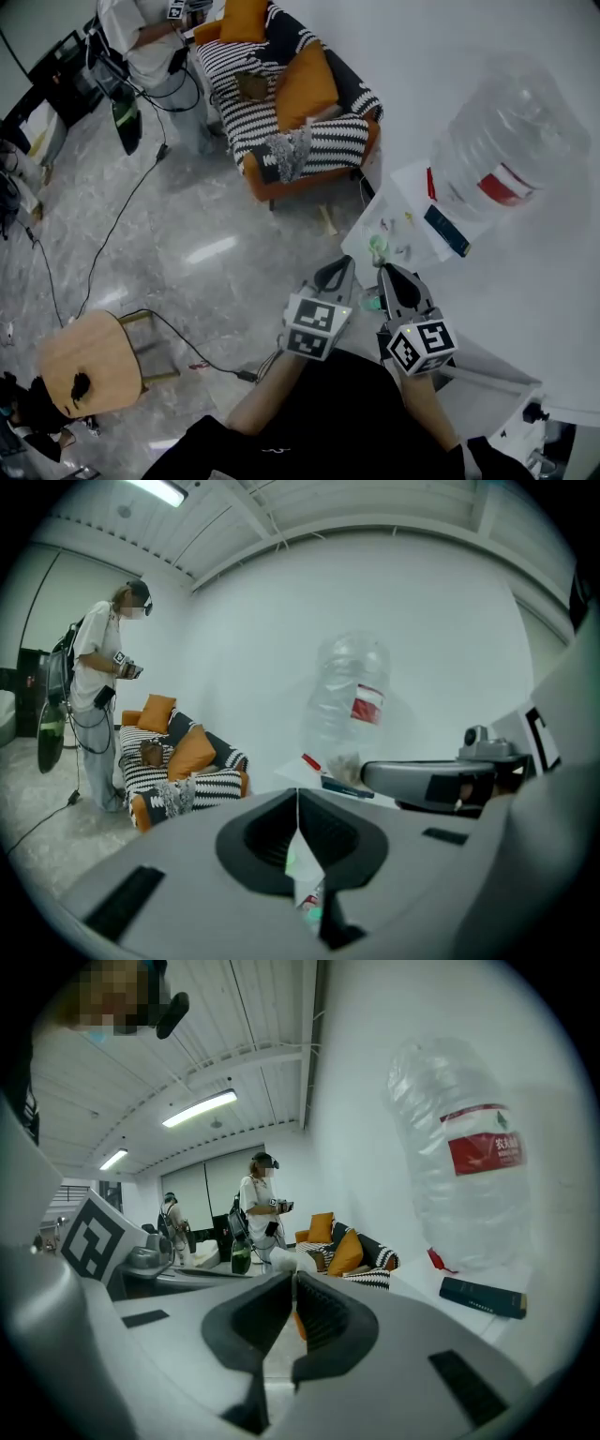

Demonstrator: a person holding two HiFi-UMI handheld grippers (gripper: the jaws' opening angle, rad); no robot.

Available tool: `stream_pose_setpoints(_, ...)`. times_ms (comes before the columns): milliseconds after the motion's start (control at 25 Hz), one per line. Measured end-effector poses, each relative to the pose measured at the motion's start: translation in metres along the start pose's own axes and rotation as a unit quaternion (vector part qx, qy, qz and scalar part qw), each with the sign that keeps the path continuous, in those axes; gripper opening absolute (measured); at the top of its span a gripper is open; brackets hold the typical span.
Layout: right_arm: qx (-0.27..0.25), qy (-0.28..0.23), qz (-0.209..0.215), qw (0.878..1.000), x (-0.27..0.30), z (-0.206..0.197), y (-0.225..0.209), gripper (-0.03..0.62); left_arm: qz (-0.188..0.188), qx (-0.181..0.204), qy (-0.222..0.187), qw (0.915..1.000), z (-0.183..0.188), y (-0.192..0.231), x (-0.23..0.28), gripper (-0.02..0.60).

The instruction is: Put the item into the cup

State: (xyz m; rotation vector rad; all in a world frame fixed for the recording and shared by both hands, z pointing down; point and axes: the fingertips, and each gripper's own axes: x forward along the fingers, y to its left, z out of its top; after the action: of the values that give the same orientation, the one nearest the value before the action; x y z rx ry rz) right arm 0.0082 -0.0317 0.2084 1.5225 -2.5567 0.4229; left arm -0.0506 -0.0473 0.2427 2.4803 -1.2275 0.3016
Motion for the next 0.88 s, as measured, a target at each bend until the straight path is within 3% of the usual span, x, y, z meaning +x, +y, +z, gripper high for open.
stream_pose_setpoints(280, 0.008, 0.015, -0.002, 1.0, -0.004, -0.012, -0.002, 0.021, 0.0, -0.011, 0.013, 0.9999, -0.013, -0.003, 0.001, 0.014)
stream_pose_setpoints(480, 0.021, 0.019, -0.019, 0.999, -0.012, -0.019, -0.009, 0.021, -0.005, 0.028, 0.038, 0.9989, -0.022, -0.013, 0.009, 0.014)
stream_pose_setpoints(640, 0.038, 0.029, -0.042, 0.998, -0.023, -0.03, -0.023, 0.021, -0.03, 0.032, 0.052, 0.9977, -0.029, -0.03, 0.02, 0.014)
stream_pose_setpoints(880, 0.074, 0.052, -0.074, 0.993, -0.03, -0.053, -0.049, 0.021, -0.035, 0.072, 0.098, 0.992, -0.055, -0.042, 0.041, 0.014)
